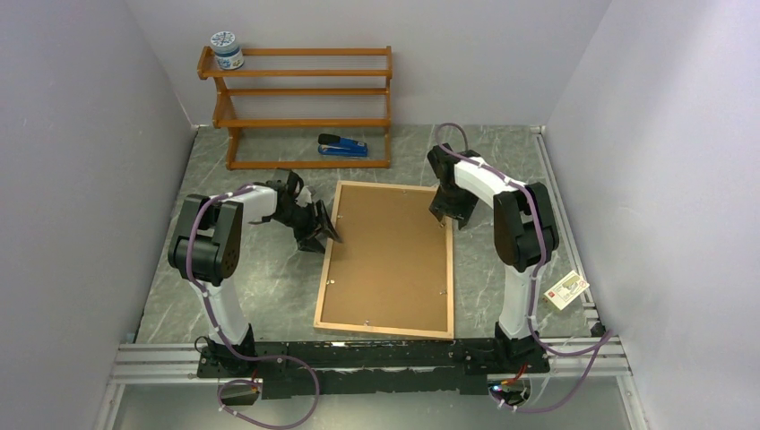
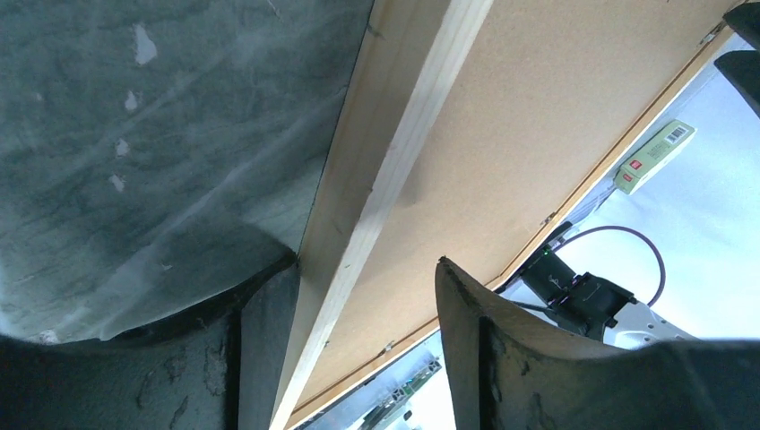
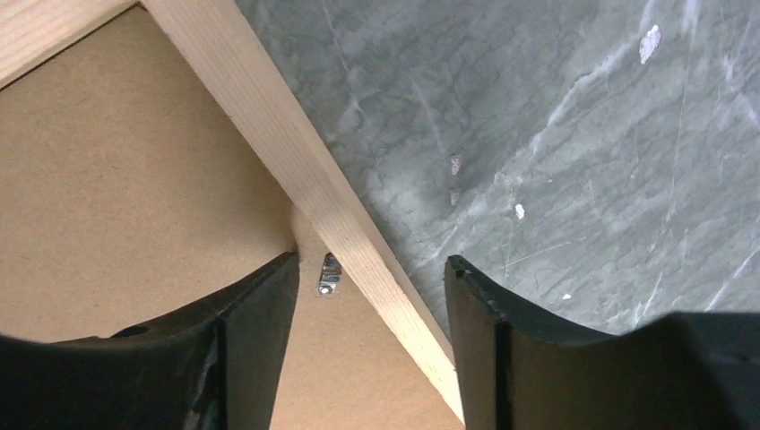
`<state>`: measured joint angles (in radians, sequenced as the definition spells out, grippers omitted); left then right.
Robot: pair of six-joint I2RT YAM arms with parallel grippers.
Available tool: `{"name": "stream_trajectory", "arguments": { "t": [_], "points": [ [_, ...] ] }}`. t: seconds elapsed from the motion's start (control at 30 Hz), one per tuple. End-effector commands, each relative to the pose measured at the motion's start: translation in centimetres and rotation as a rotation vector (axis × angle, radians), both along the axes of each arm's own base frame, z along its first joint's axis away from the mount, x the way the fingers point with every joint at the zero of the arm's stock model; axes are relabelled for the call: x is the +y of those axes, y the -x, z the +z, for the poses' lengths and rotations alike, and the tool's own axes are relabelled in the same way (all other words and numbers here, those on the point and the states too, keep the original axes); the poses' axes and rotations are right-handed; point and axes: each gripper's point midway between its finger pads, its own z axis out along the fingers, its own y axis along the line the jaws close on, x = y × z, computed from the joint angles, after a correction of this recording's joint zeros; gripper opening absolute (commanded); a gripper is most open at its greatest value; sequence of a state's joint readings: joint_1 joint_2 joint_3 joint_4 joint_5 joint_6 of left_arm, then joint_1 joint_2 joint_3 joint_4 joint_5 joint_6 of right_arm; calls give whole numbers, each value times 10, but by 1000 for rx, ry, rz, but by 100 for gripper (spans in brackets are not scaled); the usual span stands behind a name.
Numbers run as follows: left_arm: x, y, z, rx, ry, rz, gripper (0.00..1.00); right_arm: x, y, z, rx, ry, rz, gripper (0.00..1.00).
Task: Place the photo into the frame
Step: Install the photo frame at the center of the board.
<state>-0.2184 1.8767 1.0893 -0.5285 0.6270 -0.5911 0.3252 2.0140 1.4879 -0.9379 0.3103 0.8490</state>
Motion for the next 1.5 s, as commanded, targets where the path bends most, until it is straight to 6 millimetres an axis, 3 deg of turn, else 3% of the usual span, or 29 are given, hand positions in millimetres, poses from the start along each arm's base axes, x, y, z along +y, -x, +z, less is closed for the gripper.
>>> {"name": "stream_trajectory", "arguments": {
  "t": [0.0, 0.17, 0.53, 0.8, 1.03, 1.17, 1.33, 1.47],
  "points": [
    [12, 0, -5, -11, -91, -8, 65, 4, -23, 23, -84, -4, 52, 66],
    [20, -8, 12, -43, -70, 12, 68, 8, -28, 38, -139, -31, 101, 71],
    [15, -8, 18, -62, -27, -9, 64, 12, -5, 1, -53, -75, 165, 69],
    [12, -8, 11, -43, -11, -9, 62, 5, 6, -11, -35, -48, 131, 39],
    [14, -7, 10, -39, -21, -9, 61, 5, 11, -8, -50, -63, 125, 22],
    [14, -9, 13, -48, -27, -9, 62, 5, 1, 3, -97, -61, 129, 29],
    [17, -19, 23, -83, -57, -15, 65, 3, -15, 31, -165, -44, 114, 58],
    [21, -24, 32, -112, -79, -22, 69, 3, -21, 52, -209, -49, 105, 63]
  ]
}}
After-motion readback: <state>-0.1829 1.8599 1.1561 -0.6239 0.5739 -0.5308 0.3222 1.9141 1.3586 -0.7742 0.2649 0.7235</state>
